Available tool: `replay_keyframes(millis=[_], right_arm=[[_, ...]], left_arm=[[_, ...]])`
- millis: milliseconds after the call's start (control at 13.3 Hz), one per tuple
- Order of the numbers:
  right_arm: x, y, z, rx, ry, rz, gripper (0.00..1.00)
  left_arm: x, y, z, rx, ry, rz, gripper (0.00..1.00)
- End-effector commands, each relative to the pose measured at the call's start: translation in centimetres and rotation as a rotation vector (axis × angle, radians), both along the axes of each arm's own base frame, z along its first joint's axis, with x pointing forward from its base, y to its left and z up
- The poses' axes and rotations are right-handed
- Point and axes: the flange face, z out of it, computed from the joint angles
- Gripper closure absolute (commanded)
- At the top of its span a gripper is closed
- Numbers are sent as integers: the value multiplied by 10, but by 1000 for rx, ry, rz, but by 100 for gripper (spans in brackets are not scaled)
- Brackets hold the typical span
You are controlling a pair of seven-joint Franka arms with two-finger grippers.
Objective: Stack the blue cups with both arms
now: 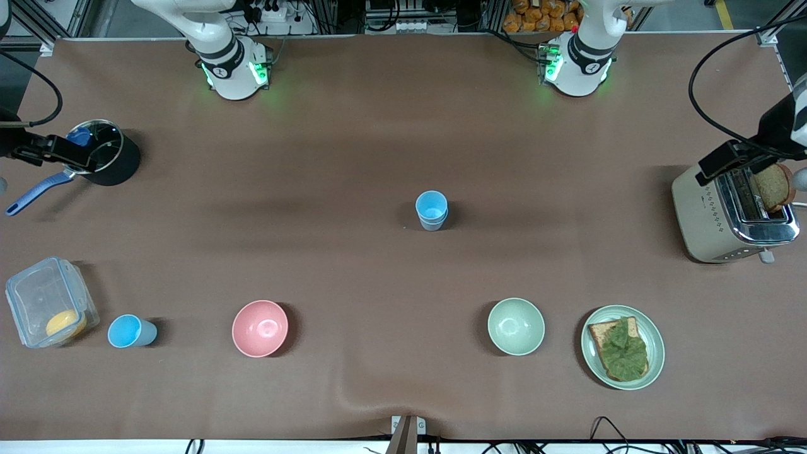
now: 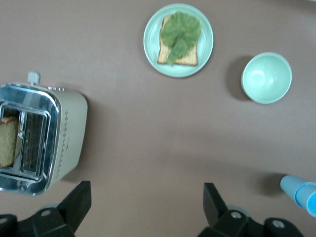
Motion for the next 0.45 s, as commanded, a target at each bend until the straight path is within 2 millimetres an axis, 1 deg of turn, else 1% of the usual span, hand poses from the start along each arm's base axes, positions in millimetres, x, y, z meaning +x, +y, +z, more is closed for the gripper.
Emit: replay_keyframes(millis=[0,375], right_arm=[[-1,-3,1,-17,8,6,0],[-1,-3,1,-17,8,6,0]], left_arm=[[-3,-4,5,-27,30,-13,0],[-3,-4,5,-29,28,-9,0]])
